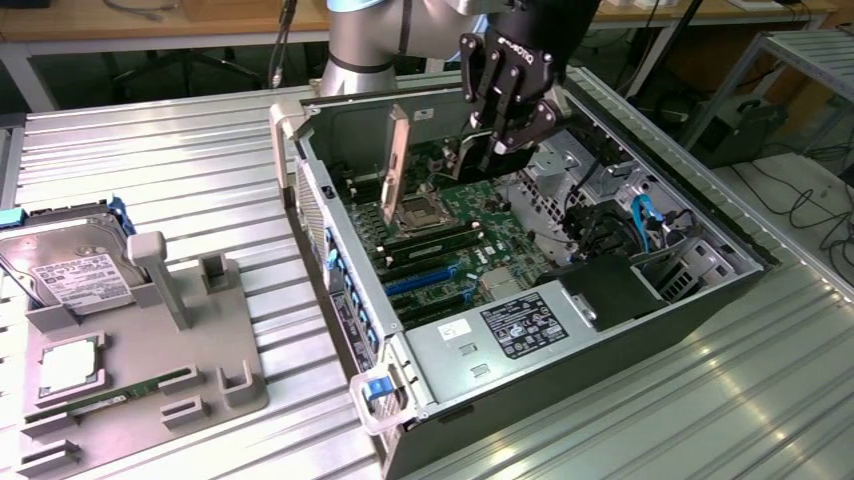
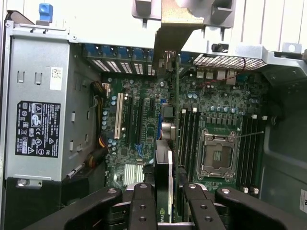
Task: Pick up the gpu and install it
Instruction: 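Insert the gpu into the slot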
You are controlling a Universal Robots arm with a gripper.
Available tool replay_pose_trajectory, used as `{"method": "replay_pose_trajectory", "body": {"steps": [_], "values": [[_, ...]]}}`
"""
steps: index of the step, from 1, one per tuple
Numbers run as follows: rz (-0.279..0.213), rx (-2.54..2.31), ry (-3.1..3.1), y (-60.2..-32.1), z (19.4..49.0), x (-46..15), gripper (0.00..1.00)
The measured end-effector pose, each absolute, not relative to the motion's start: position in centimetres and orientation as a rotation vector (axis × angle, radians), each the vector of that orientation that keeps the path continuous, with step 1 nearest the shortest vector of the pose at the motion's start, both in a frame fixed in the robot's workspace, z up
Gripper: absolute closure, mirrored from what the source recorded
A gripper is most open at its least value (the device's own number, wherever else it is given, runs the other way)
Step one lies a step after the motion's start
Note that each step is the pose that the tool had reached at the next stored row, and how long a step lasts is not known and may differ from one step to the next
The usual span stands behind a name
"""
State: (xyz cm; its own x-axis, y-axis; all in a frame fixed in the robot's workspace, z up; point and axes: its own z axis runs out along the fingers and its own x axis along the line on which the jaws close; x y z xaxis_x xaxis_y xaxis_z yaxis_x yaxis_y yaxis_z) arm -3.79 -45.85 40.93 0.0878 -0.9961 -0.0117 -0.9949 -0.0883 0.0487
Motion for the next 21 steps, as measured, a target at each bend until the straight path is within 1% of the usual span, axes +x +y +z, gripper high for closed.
{"method": "replay_pose_trajectory", "body": {"steps": [21], "values": [[-0.071,2.293,-2.099,-45.86,39.97,-3.79,0.73]]}}
